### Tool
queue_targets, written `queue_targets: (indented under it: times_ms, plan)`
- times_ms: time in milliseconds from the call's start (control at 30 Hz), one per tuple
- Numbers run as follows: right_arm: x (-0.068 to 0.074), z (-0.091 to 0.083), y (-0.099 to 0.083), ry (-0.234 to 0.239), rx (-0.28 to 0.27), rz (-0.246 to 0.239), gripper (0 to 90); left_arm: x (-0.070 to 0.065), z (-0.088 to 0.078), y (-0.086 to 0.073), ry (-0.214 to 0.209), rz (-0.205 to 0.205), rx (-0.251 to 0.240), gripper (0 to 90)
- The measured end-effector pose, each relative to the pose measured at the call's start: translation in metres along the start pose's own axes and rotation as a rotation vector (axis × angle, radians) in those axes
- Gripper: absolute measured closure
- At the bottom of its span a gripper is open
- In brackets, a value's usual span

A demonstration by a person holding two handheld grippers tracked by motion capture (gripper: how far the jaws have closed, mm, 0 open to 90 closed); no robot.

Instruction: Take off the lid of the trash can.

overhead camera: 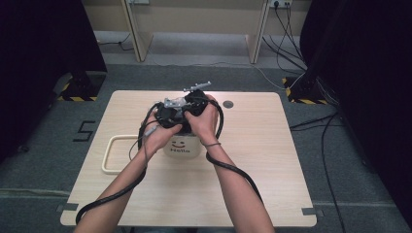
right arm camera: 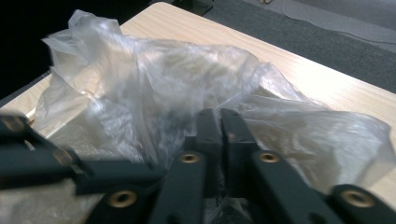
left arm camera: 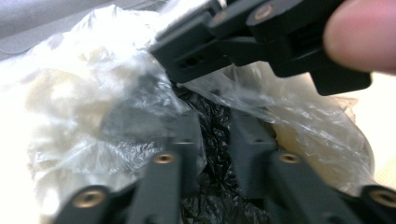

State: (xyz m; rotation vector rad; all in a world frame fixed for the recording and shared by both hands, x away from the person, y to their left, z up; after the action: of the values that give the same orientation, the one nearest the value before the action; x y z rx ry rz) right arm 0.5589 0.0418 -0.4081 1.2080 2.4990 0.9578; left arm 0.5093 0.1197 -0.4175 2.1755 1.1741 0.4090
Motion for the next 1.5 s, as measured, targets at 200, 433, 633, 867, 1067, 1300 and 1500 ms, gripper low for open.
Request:
queue_targets:
  times_ms: [200, 433, 633, 867, 1067, 1300, 1500]
  plan:
    - [-0.007, -0.001, -0.004, -0.013, -0.003, 0.013, 90.0, 0.01, -0.021, 0.002, 0.008, -0.013, -0.056, 55.8]
    - [0.0, -0.011, 0.006, 0.01, -0.084, 0.025, 81.9, 0.021, -0.031, -0.002, 0.015, -0.021, -0.06, 55.3]
    - [0.001, -0.013, 0.008, 0.019, -0.083, 0.025, 81.3, 0.038, -0.043, -0.006, 0.012, -0.074, -0.095, 52.3]
    - [0.0, -0.013, 0.005, 0.015, -0.082, 0.032, 80.9, 0.079, -0.06, -0.004, 0.066, -0.171, -0.127, 48.7]
    - [0.0, -0.014, 0.007, 0.016, -0.084, 0.024, 80.8, 0.103, -0.051, -0.008, 0.042, -0.276, -0.103, 42.0]
    - [-0.001, -0.014, 0.004, 0.014, -0.078, 0.026, 80.8, 0.114, -0.032, -0.016, -0.096, -0.412, -0.045, 37.3]
    - [-0.002, -0.012, 0.002, 0.023, -0.069, 0.032, 85.9, 0.114, -0.018, -0.024, -0.098, -0.384, 0.04, 55.8]
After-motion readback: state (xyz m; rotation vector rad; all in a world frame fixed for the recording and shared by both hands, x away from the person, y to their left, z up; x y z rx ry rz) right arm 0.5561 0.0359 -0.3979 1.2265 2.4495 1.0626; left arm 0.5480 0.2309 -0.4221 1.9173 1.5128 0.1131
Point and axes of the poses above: each handheld gripper's, and its own axes: z roughly forward along the jaws, y roughly out of its top, x roughly to its left, the point moved 6 cm from there along z, roughly forward along the jaws, and after that the axes turned 9 degrees about x, right-handed, at the moved point
